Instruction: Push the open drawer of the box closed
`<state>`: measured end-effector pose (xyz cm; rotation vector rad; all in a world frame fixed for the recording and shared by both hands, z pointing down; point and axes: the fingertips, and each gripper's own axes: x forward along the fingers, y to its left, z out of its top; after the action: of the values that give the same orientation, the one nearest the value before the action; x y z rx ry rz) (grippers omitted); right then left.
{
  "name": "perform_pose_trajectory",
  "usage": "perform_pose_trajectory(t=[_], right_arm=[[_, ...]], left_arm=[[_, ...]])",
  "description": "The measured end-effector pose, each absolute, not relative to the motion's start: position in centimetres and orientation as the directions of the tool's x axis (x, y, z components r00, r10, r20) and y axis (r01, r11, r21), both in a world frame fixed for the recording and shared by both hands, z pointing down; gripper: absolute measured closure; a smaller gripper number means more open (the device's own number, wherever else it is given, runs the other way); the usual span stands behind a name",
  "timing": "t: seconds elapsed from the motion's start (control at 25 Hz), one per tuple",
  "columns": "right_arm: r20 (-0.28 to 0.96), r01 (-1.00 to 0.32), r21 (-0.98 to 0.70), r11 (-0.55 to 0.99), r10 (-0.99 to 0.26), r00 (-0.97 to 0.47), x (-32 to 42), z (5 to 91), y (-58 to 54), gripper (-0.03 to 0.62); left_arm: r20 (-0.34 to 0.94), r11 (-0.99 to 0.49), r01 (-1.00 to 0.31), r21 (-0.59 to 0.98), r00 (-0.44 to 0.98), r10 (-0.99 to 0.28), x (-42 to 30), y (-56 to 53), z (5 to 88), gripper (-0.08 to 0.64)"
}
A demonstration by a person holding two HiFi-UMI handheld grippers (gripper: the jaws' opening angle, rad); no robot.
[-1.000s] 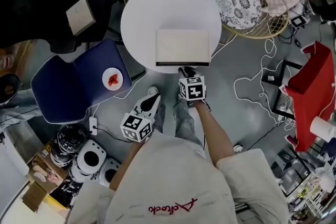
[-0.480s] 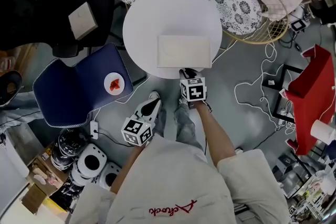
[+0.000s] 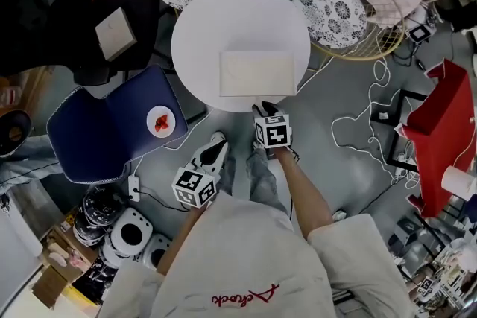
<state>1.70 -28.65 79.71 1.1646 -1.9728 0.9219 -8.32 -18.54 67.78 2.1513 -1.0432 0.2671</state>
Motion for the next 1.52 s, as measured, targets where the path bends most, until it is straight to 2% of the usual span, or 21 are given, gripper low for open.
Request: perform_pose_trajectory(t=[0.16, 0.28, 0.36, 0.72, 1.16, 1.52], right_arm=[[0.804, -0.905, -0.248, 0.345, -0.447, -0.391, 2.0, 79.1, -27.4, 0.489], [0.790, -0.903, -0.228, 0.364, -0.473, -0.390, 2.0, 78.3, -26.9, 0.560], [0.784, -0.902, -0.224, 0.370, -0.481, -0.392, 2.0, 77.8, -26.5, 0.575], [0.733, -0.900, -0.206, 0.383, -0.549, -0.401, 2.8, 73.4, -27.5, 0.575], [0.561, -0.901, -0.123, 0.417, -0.720, -0.410, 2.4, 63.7, -35.3, 0.575], [0.484, -0.887, -0.095, 0.451, -0.758, -0.437, 2.5, 59.3, -34.6, 0.575]], left_arm=[[0.459, -0.421, -0.749, 0.512, 0.652, -0.603, -7.9, -18.4, 67.5, 0.548], [0.449, -0.432, -0.747, 0.506, 0.655, -0.607, -7.6, -18.5, 67.1, 0.548], [0.441, -0.440, -0.745, 0.501, 0.658, -0.610, -7.4, -18.5, 66.7, 0.548], [0.390, -0.495, -0.746, 0.446, 0.659, -0.643, -6.3, -20.1, 63.4, 0.548], [0.251, -0.603, -0.730, 0.321, 0.679, -0.689, -5.3, -27.7, 56.2, 0.548], [0.222, -0.632, -0.731, 0.257, 0.681, -0.698, -3.7, -29.1, 52.4, 0.548]])
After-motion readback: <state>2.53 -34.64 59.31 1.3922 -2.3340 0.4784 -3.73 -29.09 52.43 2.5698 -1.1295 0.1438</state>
